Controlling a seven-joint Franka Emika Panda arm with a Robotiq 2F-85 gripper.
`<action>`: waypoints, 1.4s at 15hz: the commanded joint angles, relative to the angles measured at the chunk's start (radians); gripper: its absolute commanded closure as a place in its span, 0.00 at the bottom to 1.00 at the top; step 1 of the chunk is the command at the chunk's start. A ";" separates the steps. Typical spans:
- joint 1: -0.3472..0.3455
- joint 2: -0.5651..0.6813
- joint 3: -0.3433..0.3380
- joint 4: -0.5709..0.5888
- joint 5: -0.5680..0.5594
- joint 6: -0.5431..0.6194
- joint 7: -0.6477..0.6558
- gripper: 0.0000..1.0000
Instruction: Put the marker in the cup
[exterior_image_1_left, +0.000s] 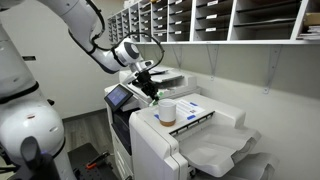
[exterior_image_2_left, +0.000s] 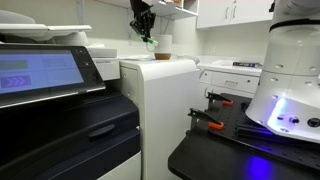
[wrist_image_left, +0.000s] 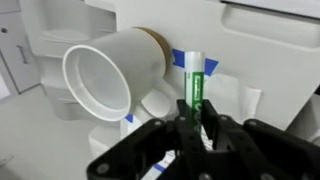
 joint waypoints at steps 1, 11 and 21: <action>-0.005 0.012 0.068 0.049 -0.067 -0.167 0.177 0.95; 0.025 0.101 0.082 0.145 -0.324 -0.324 0.824 0.95; 0.072 0.130 0.063 0.163 -0.484 -0.439 1.217 0.95</action>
